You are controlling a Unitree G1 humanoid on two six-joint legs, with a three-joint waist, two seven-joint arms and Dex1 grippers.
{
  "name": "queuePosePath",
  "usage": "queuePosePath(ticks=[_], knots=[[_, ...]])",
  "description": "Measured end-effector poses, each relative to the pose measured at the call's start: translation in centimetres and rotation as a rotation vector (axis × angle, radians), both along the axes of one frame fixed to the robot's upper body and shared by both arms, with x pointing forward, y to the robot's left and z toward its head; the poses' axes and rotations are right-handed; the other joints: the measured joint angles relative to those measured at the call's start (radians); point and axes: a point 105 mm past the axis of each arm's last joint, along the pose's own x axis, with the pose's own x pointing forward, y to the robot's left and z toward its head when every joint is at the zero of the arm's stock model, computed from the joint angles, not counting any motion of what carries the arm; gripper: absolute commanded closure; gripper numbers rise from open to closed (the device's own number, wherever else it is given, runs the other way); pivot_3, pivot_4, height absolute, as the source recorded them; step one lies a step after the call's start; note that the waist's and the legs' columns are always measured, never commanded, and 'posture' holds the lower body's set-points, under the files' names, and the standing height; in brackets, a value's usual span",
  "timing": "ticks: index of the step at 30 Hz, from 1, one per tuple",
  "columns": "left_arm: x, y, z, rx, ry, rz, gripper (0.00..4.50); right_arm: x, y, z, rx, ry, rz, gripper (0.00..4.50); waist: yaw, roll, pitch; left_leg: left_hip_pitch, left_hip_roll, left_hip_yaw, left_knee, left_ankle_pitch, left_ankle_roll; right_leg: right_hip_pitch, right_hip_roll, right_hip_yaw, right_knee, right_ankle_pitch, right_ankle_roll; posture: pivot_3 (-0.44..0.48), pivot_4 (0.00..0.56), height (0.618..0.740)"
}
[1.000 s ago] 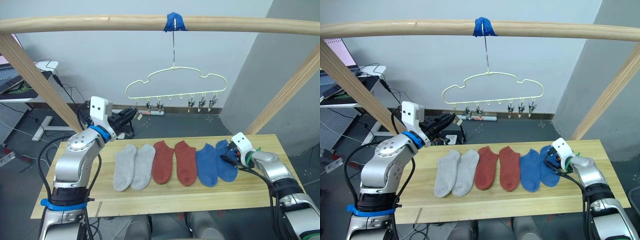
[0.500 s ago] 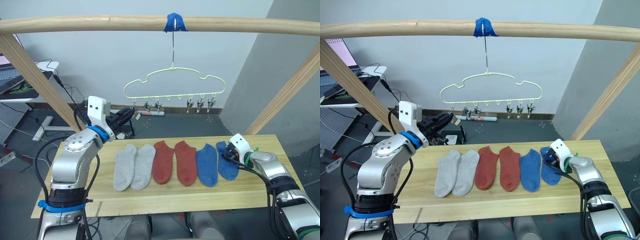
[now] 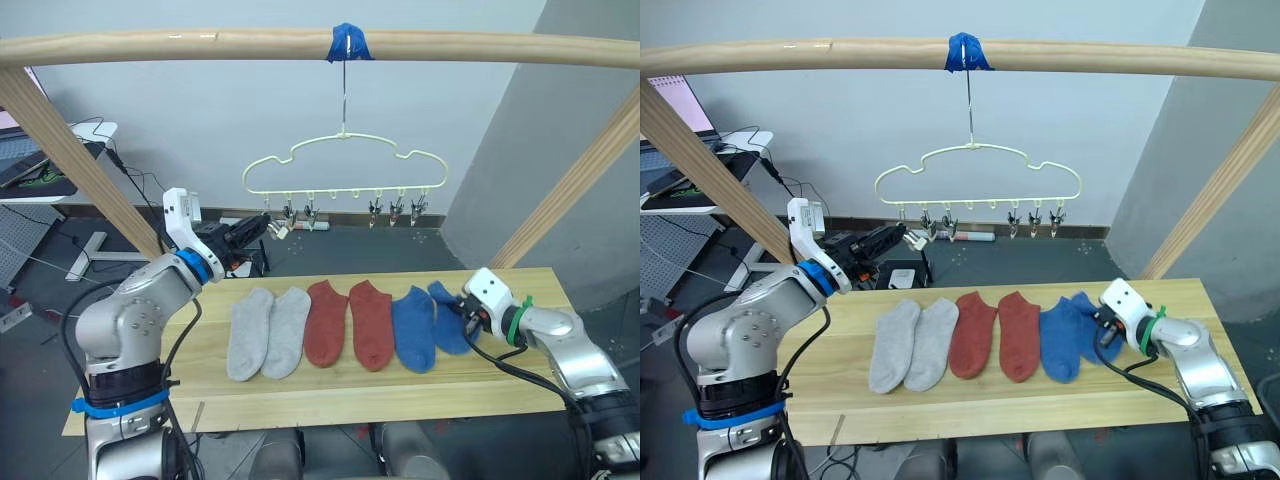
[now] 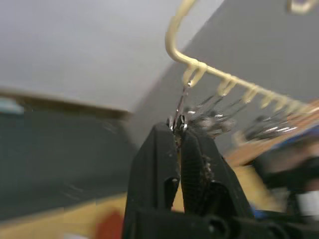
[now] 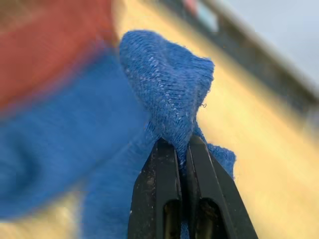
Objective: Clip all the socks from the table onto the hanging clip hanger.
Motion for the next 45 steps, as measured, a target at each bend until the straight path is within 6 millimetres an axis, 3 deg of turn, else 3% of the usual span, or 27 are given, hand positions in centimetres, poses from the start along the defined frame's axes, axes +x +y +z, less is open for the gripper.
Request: queuePosePath(ticks=[4,9,12,16,24,45], knots=[[-0.8,0.0,0.4,-0.154,0.113,-0.071,4.43,-1.5,4.1,2.9,0.063,-0.059,0.09,4.46,0.009,-0.004,0.002,-0.001,0.0,-0.001,0.0,0.0,0.0,0.0,0.0,-0.001,-0.001,0.0,0.0,-0.055,0.199,0.74],[-0.6,-0.1,0.7,-0.246,0.187,-0.074,4.43,-2.3,12.7,3.9,0.197,-0.112,0.242,4.46,0.014,-0.005,0.003,-0.002,0.0,-0.001,0.0,0.0,-0.001,-0.001,0.0,-0.001,-0.001,0.0,0.0,-0.061,0.196,0.74],[-0.6,-0.5,0.8,-0.243,0.199,-0.081,4.43,-1.9,15.0,3.9,0.179,-0.152,0.285,4.46,0.026,-0.005,0.003,-0.003,0.0,-0.001,0.0,0.0,-0.002,-0.001,-0.001,-0.001,-0.003,0.0,0.0,-0.06,0.191,0.74],[-0.8,-0.6,1.0,-0.215,0.2,-0.085,4.43,-1.0,15.8,3.4,0.171,-0.161,0.265,4.46,0.032,-0.005,0.003,-0.004,-0.001,-0.001,0.0,0.0,-0.002,-0.002,-0.001,-0.001,-0.003,0.0,-0.001,-0.051,0.189,0.74],[-1.3,-0.8,0.4,-0.202,0.208,-0.084,4.43,-0.2,17.2,4.7,0.207,-0.197,0.275,4.46,0.03,-0.005,0.003,-0.004,0.0,-0.001,-0.001,0.0,-0.002,-0.003,-0.001,-0.001,-0.002,0.0,-0.001,-0.036,0.189,0.74],[-1.5,-0.9,0.6,-0.168,0.183,-0.069,4.43,0.1,19.1,5.8,0.216,-0.227,0.324,4.46,0.031,-0.005,0.003,-0.004,0.0,-0.001,-0.001,0.0,-0.002,-0.003,-0.001,-0.001,-0.003,0.0,-0.001,-0.031,0.197,0.74]])
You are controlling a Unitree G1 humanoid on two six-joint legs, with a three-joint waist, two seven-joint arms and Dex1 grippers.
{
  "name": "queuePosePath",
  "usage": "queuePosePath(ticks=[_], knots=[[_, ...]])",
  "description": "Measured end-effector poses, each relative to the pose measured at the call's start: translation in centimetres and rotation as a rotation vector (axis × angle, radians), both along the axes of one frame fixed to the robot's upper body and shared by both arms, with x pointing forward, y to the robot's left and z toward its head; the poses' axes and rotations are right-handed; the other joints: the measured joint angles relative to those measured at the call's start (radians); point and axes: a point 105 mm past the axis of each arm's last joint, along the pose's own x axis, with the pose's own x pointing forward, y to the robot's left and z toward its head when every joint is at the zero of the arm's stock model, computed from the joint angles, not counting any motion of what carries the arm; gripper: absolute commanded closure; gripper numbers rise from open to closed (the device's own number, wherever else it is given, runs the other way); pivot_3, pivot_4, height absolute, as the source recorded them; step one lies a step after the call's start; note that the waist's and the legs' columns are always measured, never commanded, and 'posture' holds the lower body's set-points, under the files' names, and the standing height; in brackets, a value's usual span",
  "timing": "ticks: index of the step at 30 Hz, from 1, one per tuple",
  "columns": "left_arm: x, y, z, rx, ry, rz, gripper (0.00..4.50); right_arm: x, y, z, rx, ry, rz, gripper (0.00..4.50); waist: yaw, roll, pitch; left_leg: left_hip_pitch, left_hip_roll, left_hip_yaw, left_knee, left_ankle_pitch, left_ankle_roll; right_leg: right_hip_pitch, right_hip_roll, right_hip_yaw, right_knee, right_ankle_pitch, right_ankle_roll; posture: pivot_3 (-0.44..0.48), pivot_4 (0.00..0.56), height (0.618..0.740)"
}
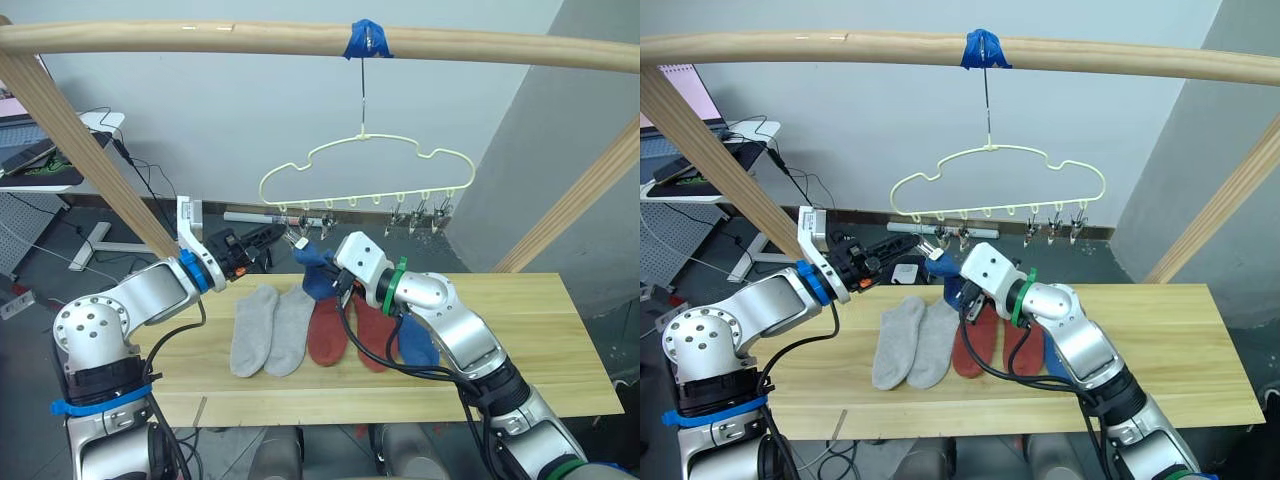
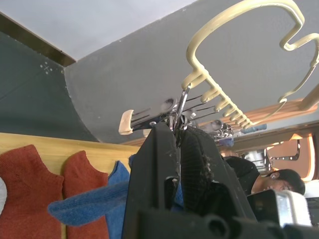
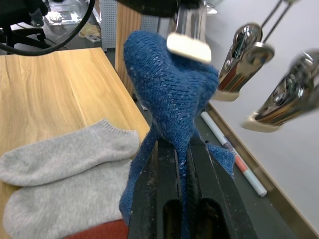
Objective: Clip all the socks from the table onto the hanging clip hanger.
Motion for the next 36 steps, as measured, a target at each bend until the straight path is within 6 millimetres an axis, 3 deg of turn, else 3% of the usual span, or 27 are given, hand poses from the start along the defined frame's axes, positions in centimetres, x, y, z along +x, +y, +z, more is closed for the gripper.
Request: queuePosePath(ticks=[9,21,24,26,30,36], knots=[[-0.1,-0.2,0.1,0.02,-0.019,-0.013,4.43,0.0,0.7,0.8,0.021,-0.015,0.014,4.46,0.0,0.0,0.0,0.0,0.0,0.0,0.0,0.0,0.0,-0.001,0.0,0.0,0.0,0.0,0.0,-0.03,0.196,0.74],[-0.6,-0.2,0.3,0.038,-0.053,-0.037,1.0,0.2,0.7,0.3,0.017,0.003,0.01,4.5,0.002,0.0,0.0,-0.004,0.0,0.0,0.0,0.0,0.0,-0.004,0.0,0.0,-0.001,0.0,0.0,-0.012,0.195,0.74],[-1.4,0.6,0.1,0.125,-0.078,-0.033,0.14,0.3,0.9,0.3,0.025,0.016,0.007,4.5,0.0,0.001,0.001,-0.005,0.0,0.0,-0.001,0.0,0.0,-0.005,0.0,0.0,0.0,0.0,0.0,-0.007,0.195,0.74],[-2.0,0.9,0.1,0.182,-0.106,-0.033,0.02,0.4,1.0,0.3,0.043,0.033,0.005,4.5,0.003,0.001,0.001,-0.006,0.0,0.0,-0.001,0.0,0.0,-0.007,0.0,0.0,0.0,0.0,-0.001,-0.002,0.193,0.74],[-2.8,1.4,-0.2,0.282,-0.145,-0.046,0.0,0.8,0.8,0.3,0.08,0.07,-0.004,3.47,0.009,0.001,0.001,-0.006,0.0,0.0,-0.001,0.0,0.0,-0.007,0.0,0.0,-0.001,0.0,-0.001,0.004,0.19,0.74],[-2.8,0.6,-2.6,0.458,-0.201,-0.037,0.0,1.1,-0.5,-0.3,0.09,0.115,-0.017,1.4,0.024,0.001,0.001,-0.007,0.0,0.001,-0.001,0.0,0.0,-0.007,0.0,0.0,-0.001,-0.001,-0.001,-0.014,0.184,0.74]])
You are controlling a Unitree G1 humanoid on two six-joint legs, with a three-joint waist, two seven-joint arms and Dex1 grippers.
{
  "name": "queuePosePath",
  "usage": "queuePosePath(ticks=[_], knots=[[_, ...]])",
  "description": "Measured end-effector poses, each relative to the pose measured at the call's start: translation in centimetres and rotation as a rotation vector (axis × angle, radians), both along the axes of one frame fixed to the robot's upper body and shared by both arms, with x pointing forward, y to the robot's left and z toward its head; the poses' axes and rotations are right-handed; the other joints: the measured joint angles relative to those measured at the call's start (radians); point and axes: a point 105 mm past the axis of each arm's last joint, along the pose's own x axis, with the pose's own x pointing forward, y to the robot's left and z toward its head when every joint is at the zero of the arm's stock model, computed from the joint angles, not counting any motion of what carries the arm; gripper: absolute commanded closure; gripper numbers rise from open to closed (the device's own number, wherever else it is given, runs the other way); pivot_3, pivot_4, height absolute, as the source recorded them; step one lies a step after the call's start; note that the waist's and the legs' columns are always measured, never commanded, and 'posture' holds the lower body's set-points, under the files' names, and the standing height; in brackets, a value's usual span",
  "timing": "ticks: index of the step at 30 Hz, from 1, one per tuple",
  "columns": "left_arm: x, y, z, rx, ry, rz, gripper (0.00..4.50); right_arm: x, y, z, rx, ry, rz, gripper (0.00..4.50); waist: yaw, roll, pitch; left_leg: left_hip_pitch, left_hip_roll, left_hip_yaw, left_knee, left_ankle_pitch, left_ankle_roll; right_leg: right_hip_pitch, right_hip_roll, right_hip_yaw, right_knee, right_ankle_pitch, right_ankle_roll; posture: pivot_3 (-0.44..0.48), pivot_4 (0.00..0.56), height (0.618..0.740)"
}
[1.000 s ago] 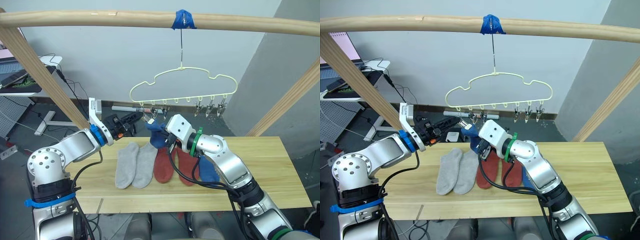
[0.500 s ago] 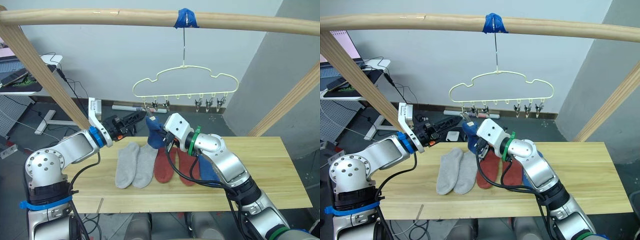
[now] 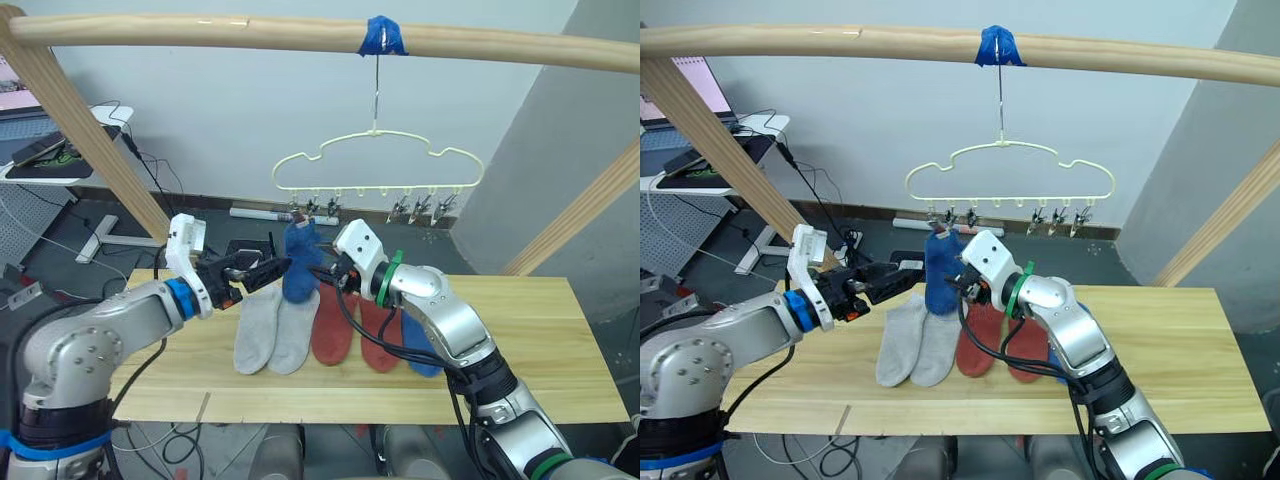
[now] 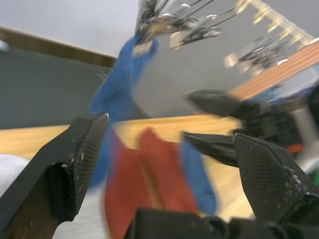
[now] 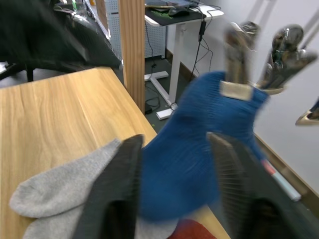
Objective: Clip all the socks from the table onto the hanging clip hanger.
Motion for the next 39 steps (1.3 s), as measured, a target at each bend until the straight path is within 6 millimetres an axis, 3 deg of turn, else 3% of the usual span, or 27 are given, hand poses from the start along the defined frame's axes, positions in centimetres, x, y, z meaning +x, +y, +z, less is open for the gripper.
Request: queuePosePath(ticks=[4,6,10,13,15,18,30,33,36,39], knots=[[-1.2,-1.6,-1.9,0.05,-0.025,-0.039,0.0,-0.3,-3.6,-1.8,-0.055,0.056,-0.039,0.07,0.008,0.0,0.0,-0.001,-0.001,0.001,0.0,0.0,0.0,0.0,-0.002,0.0,-0.002,0.002,-0.004,-0.024,0.18,0.74],[-1.3,-2.0,-2.6,0.063,-0.045,-0.027,0.0,-0.3,-5.4,-2.1,-0.071,0.074,-0.072,0.07,0.008,0.0,0.0,-0.001,-0.001,0.001,0.0,0.0,0.0,-0.001,-0.002,0.0,-0.001,0.002,-0.004,-0.028,0.178,0.74],[-0.8,-2.2,-2.4,0.106,-0.127,-0.01,0.0,-0.7,-6.5,-0.7,-0.022,0.07,-0.081,0.07,0.0,0.0,0.0,0.0,0.001,0.001,0.0,0.0,0.0,-0.001,0.0,0.0,0.001,0.0,-0.001,-0.049,0.173,0.74],[-0.3,-3.0,-2.5,0.139,-0.231,0.016,0.0,-2.7,-8.6,1.6,0.145,0.147,-0.046,0.07,0.003,0.001,0.0,-0.001,0.0,0.001,0.0,0.0,0.0,0.0,0.0,0.0,-0.001,0.001,-0.001,-0.065,0.169,0.74],[0.1,-3.6,-2.0,0.129,-0.31,0.04,0.38,-3.6,-9.6,3.7,0.21,0.135,-0.027,0.0,0.004,0.0,0.0,-0.001,-0.001,0.001,0.001,0.0,0.0,0.001,-0.001,0.0,-0.001,0.001,0.0,-0.074,0.166,0.74],[0.5,-4.3,-1.5,0.133,-0.385,0.033,1.09,-4.3,-9.3,4.5,0.226,0.137,-0.001,0.0,-0.003,-0.001,0.0,0.0,0.0,0.001,0.001,0.0,0.0,0.001,0.0,0.001,0.0,0.001,0.0,-0.081,0.168,0.74],[4.0,-5.7,-0.9,0.195,-0.504,0.085,1.09,-3.6,-8.8,6.4,0.266,0.073,-0.065,0.0,-0.006,-0.001,0.0,-0.001,0.0,0.001,0.002,0.0,0.001,0.001,0.0,0.0,0.0,0.002,0.001,-0.095,0.168,0.74],[4.4,-6.8,-0.7,0.173,-0.539,0.068,1.97,-3.5,-8.8,6.7,0.271,0.06,-0.08,0.0,-0.007,-0.001,0.0,-0.001,0.0,0.001,0.002,0.0,0.001,0.001,0.0,0.0,0.0,0.002,0.001,-0.104,0.171,0.74],[4.9,-6.5,-1.6,0.202,-0.53,0.085,2.84,-3.5,-8.9,6.7,0.263,0.056,-0.086,0.0,-0.01,0.0,0.0,-0.001,0.0,0.001,0.002,0.0,0.001,0.001,0.0,0.0,0.0,0.002,0.001,-0.107,0.171,0.74],[5.1,-6.4,-1.8,0.203,-0.535,0.104,2.84,-3.6,-8.9,6.7,0.264,0.054,-0.082,0.0,-0.014,0.0,0.0,0.0,0.0,0.001,0.002,0.0,0.001,0.001,0.0,0.0,0.001,0.002,0.001,-0.114,0.171,0.74]])
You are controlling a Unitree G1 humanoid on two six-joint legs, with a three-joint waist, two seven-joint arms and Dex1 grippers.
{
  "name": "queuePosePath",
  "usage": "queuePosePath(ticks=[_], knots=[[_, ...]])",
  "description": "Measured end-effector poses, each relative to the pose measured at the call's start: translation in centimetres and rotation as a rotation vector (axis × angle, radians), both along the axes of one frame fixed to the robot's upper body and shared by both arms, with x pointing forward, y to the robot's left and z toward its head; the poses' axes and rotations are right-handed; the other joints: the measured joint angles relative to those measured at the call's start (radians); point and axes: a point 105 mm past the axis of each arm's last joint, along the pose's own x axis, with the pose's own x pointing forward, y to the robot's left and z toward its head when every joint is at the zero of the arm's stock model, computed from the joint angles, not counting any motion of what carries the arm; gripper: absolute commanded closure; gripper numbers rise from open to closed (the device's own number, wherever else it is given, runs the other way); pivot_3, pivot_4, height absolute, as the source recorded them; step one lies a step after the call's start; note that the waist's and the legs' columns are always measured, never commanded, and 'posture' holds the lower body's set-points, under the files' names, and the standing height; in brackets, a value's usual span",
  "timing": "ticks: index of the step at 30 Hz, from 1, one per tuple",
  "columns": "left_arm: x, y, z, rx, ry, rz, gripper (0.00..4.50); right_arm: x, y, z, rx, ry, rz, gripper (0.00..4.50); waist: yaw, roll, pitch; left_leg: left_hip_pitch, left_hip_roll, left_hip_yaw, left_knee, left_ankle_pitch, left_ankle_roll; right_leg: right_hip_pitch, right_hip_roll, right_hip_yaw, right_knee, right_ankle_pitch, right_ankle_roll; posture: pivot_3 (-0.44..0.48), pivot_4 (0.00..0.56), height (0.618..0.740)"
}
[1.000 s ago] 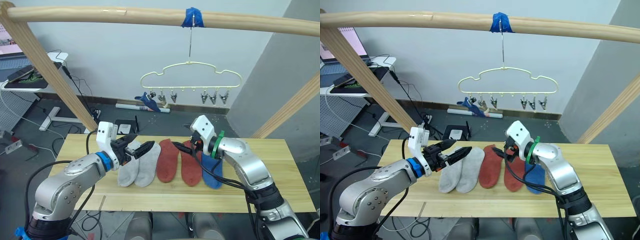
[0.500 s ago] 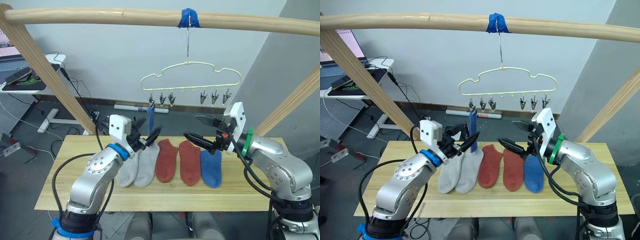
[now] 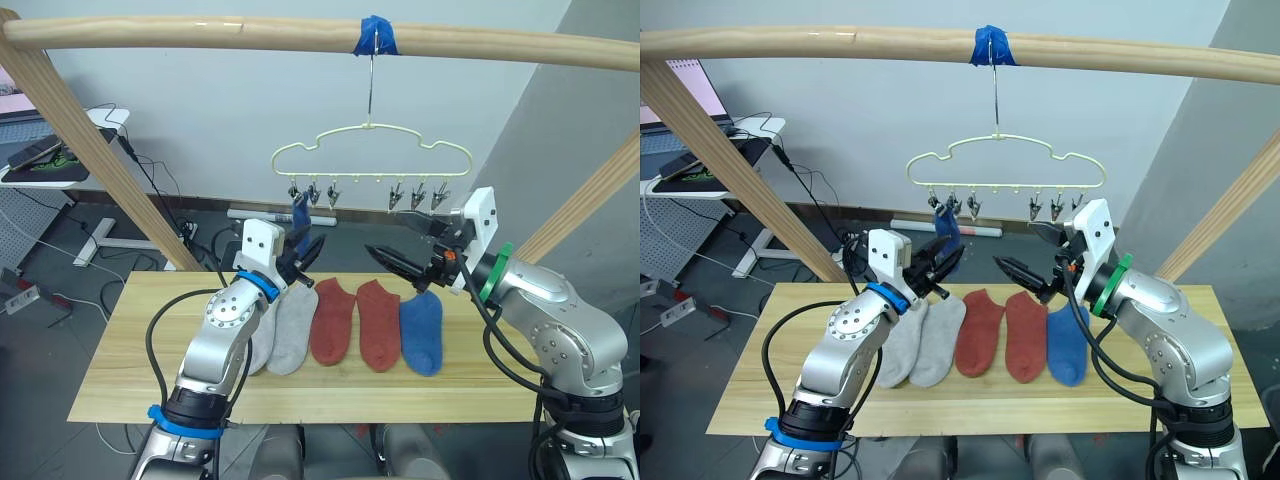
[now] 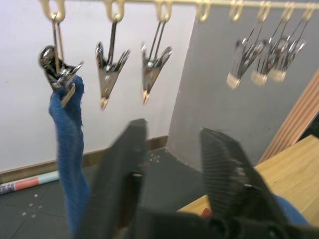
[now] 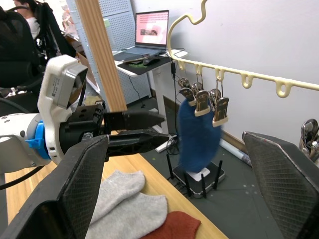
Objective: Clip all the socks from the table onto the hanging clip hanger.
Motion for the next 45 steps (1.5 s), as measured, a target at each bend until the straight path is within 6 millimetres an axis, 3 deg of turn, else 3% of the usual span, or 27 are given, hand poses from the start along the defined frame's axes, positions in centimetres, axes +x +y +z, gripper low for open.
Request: queuePosePath(ticks=[12,19,45], knots=[[1.6,-0.1,0.9,-0.024,-0.091,0.078,2.84,-1.0,1.6,0.3,-0.013,-0.03,0.104,0.0,-0.012,0.0,0.0,0.0,0.0,0.0,0.001,0.0,0.0,0.001,0.0,0.0,0.0,0.0,0.001,-0.118,0.169,0.74],[2.5,-0.2,0.4,-0.022,-0.082,0.107,2.84,-1.3,3.0,2.2,0.066,-0.065,0.172,0.0,-0.014,0.0,0.0,0.0,0.0,-0.001,0.002,0.0,0.0,0.001,0.0,0.0,0.001,0.001,0.001,-0.118,0.169,0.74],[5.3,-0.3,0.9,-0.064,-0.099,0.16,2.84,-1.2,2.7,2.4,0.052,-0.069,0.155,0.0,-0.019,0.0,0.0,0.001,0.0,-0.001,0.003,0.0,0.0,0.002,0.0,0.0,0.001,0.001,0.001,-0.159,0.154,0.74]])
